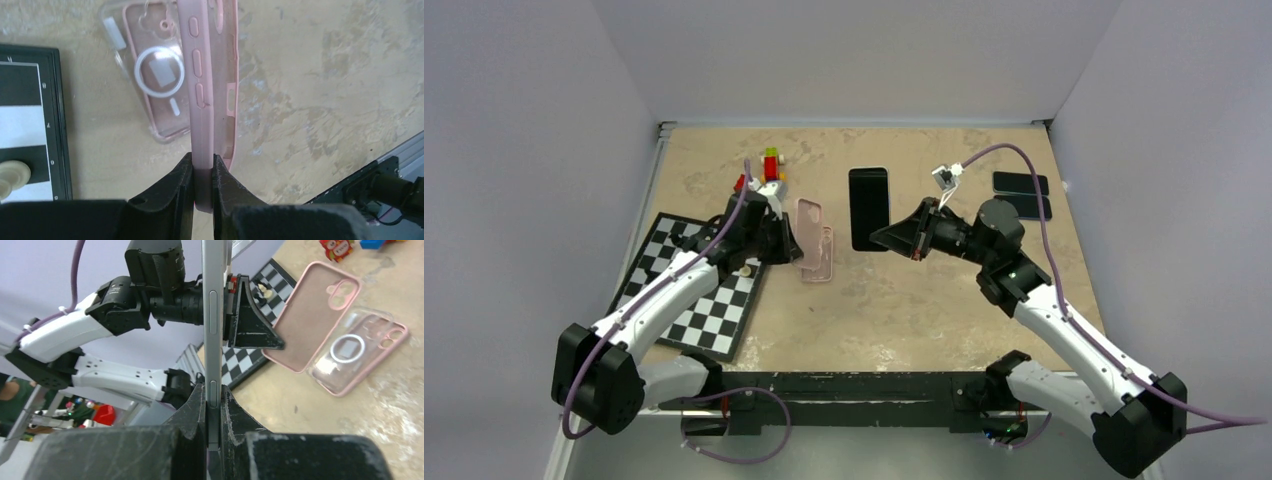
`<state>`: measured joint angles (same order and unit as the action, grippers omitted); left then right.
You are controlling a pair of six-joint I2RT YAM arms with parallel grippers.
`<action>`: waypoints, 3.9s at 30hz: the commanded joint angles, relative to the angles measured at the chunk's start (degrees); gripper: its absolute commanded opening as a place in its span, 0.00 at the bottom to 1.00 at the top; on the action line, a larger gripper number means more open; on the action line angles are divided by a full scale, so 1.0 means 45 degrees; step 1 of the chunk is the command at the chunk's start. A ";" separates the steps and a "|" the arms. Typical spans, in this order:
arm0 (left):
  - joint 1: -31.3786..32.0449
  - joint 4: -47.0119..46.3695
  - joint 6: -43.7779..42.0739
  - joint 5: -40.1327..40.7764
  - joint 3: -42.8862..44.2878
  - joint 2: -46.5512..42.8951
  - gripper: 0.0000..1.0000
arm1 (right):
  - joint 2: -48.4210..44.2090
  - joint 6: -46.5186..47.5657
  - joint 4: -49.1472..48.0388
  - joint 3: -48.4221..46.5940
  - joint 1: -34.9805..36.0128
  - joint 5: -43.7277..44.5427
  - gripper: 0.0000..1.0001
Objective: Take the phone out of the phone case
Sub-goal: Place the phone case at the center of the board, then place the phone at the center of the board.
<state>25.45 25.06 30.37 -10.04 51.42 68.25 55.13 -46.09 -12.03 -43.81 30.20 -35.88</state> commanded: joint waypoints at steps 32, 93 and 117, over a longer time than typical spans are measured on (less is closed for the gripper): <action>0.0173 -0.5151 0.2519 0.0548 -0.2451 0.2703 0.00 | -0.0048 0.0811 -0.0210 0.0497 -0.0284 -0.0218 0.00; 0.0330 0.0793 -0.1254 0.1495 0.4706 -0.2793 0.93 | 0.0568 -0.2385 0.4129 0.1951 -0.3089 0.6354 0.00; 0.0731 -0.0393 -0.2840 0.4135 0.2148 -0.5689 0.93 | 0.5312 -0.6182 0.2428 0.1706 -1.0673 0.8565 0.00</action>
<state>28.53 25.67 18.96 6.90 61.47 43.29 73.71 -74.89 6.79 -31.24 -15.14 6.17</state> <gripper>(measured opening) 0.931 0.067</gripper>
